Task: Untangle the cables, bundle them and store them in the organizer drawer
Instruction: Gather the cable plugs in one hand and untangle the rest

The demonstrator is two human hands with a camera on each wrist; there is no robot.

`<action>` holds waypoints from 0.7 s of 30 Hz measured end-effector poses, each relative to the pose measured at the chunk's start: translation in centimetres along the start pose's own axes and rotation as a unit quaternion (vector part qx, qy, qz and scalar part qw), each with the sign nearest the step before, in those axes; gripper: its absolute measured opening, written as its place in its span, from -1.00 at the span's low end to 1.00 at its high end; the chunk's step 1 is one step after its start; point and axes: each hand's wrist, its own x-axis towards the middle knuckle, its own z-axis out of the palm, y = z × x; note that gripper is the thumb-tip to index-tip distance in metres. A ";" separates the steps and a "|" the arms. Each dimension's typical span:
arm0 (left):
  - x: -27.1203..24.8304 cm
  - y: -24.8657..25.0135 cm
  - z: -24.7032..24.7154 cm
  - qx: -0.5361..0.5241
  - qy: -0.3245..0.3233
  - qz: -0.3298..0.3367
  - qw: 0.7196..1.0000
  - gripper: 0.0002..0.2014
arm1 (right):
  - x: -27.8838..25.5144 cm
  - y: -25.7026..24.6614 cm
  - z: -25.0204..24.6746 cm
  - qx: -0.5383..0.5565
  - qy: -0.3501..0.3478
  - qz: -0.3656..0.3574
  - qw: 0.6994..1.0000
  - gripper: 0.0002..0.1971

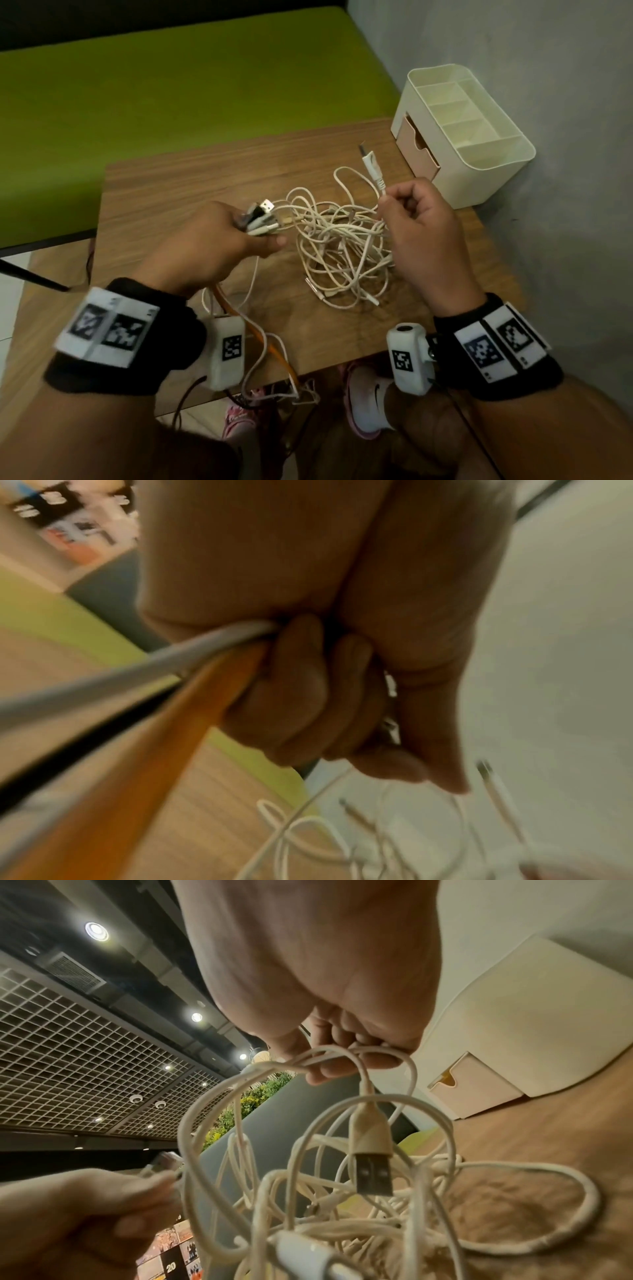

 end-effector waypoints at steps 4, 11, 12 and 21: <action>-1.0 -0.6 -2.7 -0.305 -0.159 0.074 0.936 -0.57 | 0.0 -0.1 0.2 0.019 0.029 -0.026 0.999 -0.93; -0.2 1.6 3.0 -0.393 0.001 0.229 0.891 -0.78 | -1.2 -1.2 1.3 0.038 0.006 -0.103 0.994 -0.91; -0.3 1.9 4.0 -0.375 0.011 0.229 0.898 -0.80 | -1.5 -1.2 1.6 0.031 -0.006 -0.113 0.993 -0.94; -0.7 3.0 6.5 -0.363 0.016 0.215 0.906 -0.84 | -2.5 -1.1 2.3 0.018 -0.074 -0.141 0.987 -0.91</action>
